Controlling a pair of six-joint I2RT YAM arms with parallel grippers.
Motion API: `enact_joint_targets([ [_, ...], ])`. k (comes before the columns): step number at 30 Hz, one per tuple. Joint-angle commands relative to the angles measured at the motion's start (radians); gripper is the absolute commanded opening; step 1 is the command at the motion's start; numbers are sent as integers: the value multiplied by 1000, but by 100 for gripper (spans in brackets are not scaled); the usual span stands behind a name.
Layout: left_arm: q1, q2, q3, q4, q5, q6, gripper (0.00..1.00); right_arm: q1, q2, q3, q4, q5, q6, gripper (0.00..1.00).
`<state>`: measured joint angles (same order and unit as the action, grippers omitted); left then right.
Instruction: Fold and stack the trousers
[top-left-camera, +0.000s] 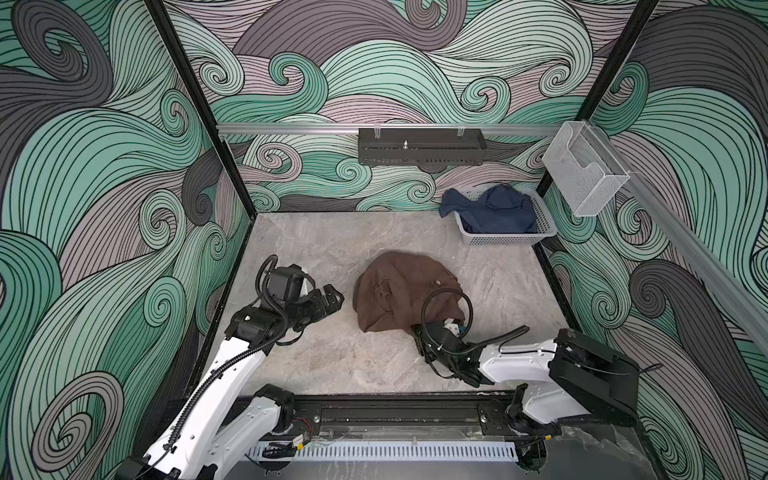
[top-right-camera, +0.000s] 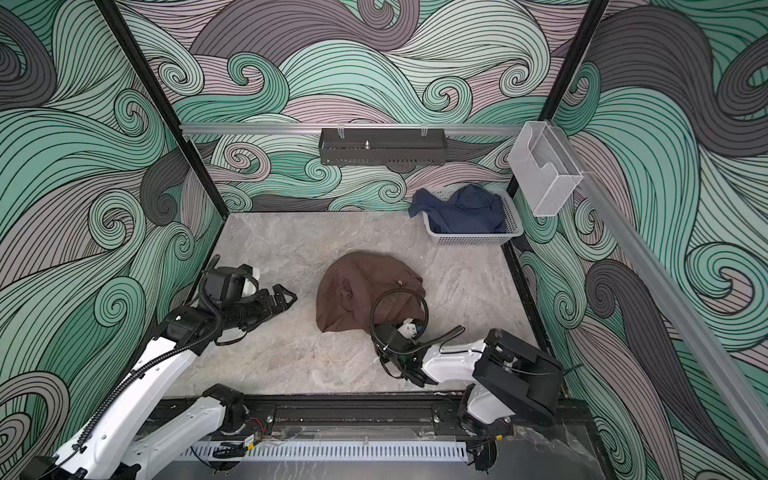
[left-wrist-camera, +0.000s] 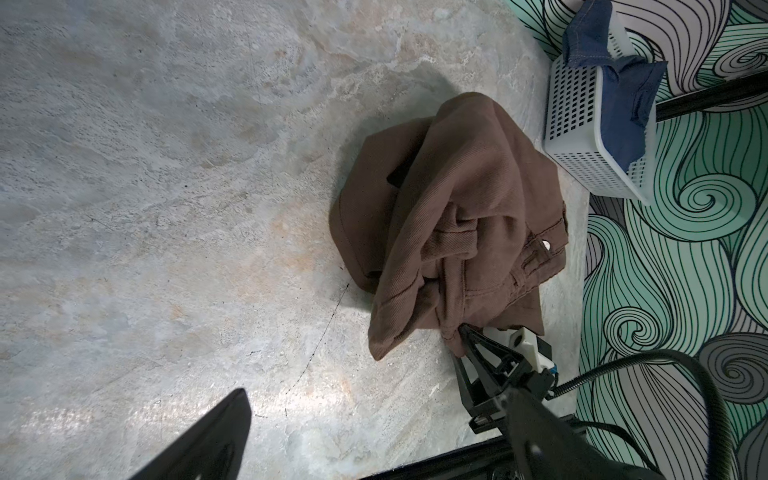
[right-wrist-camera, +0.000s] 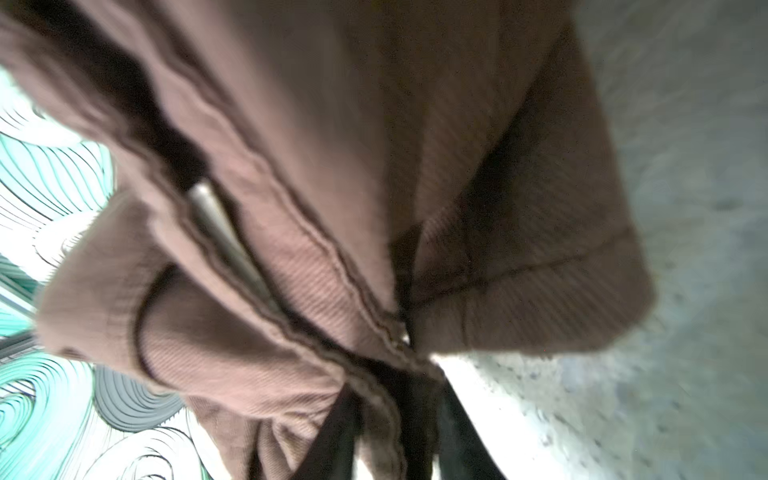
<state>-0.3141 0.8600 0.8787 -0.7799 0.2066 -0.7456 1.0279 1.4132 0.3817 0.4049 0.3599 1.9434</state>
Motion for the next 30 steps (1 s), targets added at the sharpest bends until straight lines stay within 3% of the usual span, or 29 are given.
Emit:
enact_joint_targets([
  [1, 5, -5, 13, -13, -1, 18, 99, 1, -103, 38, -142, 86, -13, 16],
  [6, 6, 5, 10, 28, 15, 23, 99, -59, -356, 129, -440, 136, -121, 0],
  [10, 2, 26, -1, 98, 62, 17, 99, -177, -517, 235, -638, 123, -268, 0],
  [14, -19, 69, -5, 180, 120, 3, 99, -365, -599, 321, -740, 23, -413, 0],
  [22, -123, 308, 108, 105, 262, 43, 99, -698, -528, 519, -822, -200, -670, 0],
  [26, -195, 370, 125, 119, 251, 72, 99, -799, -474, 608, -832, -252, -743, 0],
  [30, -213, 404, 106, 149, 248, 78, 98, -869, -426, 675, -831, -275, -785, 0],
])
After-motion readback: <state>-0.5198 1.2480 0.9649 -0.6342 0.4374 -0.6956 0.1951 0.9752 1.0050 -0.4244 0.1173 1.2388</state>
